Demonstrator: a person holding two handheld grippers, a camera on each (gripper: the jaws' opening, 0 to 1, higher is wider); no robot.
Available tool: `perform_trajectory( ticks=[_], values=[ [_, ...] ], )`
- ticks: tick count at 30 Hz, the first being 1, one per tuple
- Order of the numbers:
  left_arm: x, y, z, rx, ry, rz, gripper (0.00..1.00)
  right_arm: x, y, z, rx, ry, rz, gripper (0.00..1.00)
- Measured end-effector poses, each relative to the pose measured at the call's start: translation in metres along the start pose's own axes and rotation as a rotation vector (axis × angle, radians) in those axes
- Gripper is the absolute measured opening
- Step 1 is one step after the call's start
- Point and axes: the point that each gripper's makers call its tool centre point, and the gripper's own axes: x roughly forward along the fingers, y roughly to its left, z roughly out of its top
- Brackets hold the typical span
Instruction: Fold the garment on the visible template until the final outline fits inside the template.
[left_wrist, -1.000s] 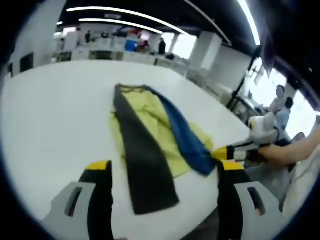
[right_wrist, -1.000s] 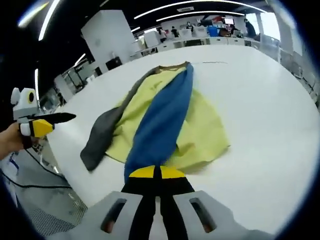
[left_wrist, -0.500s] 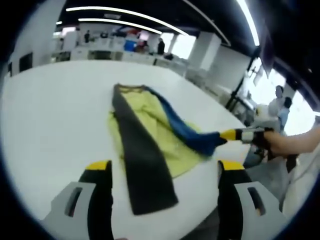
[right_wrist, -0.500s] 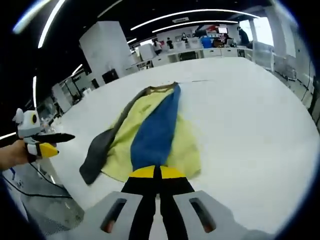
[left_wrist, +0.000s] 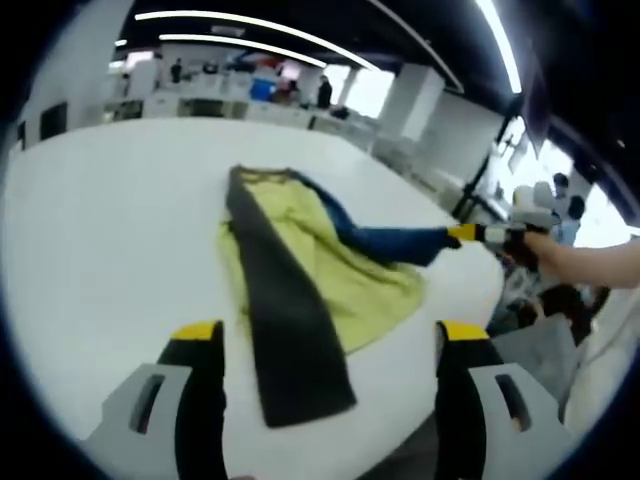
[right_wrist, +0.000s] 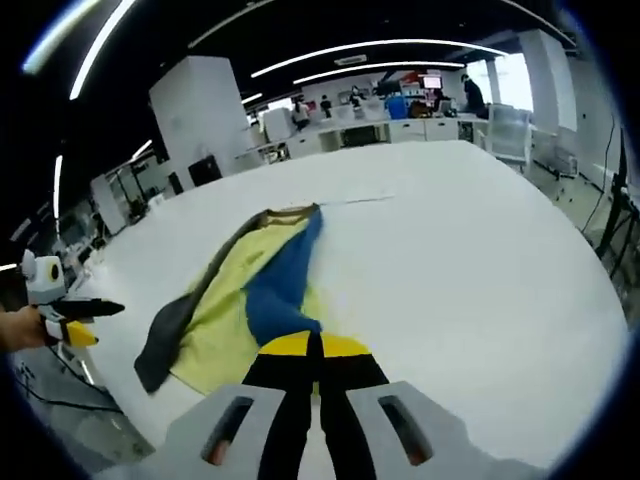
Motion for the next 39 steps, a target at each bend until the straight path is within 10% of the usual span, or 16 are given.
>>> perform_trajectory(
  ticks=[39],
  values=[
    [0.004, 0.001, -0.013, -0.032, 0.046, 0.020, 0.83, 0.007, -0.169, 0.049, 0.014, 0.086, -0.238, 0.01]
  ],
)
